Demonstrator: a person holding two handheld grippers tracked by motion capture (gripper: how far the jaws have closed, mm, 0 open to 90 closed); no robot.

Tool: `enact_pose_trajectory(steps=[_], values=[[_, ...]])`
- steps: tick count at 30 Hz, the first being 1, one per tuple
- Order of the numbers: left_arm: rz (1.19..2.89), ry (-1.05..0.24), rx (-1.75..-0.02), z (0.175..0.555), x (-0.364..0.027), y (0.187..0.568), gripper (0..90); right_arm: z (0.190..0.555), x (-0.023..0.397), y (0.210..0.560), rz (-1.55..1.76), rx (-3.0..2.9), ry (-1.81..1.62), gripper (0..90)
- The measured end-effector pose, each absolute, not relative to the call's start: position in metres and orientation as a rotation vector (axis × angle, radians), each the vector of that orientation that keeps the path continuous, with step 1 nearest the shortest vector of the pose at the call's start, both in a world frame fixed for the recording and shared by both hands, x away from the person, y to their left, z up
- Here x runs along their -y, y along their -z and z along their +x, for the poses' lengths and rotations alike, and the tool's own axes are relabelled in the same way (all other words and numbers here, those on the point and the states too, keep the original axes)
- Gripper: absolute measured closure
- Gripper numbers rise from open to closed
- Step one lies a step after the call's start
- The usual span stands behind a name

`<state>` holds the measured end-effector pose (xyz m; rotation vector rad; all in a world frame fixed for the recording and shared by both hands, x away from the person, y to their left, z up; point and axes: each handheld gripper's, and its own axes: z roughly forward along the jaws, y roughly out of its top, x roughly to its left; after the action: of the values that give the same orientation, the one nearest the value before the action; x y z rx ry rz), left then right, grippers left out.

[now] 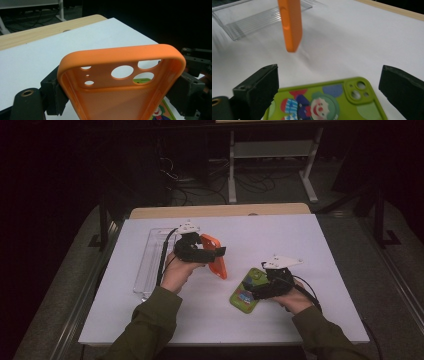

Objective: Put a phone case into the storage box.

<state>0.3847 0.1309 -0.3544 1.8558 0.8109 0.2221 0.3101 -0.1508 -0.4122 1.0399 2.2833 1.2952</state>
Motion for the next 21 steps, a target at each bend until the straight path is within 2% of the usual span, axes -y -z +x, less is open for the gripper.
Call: enact_pose_trajectory(steps=[13,21], values=[[1.846,-0.228,-0.783,0.384,-0.137,0.345,16.5,0.29,0.181,0.428,1.066,-2.294,-1.248,0.0],[1.844,-0.237,-0.769,0.383,-0.138,0.339,16.4,0.277,0.185,0.439,1.097,-2.306,-1.191,0.0]])
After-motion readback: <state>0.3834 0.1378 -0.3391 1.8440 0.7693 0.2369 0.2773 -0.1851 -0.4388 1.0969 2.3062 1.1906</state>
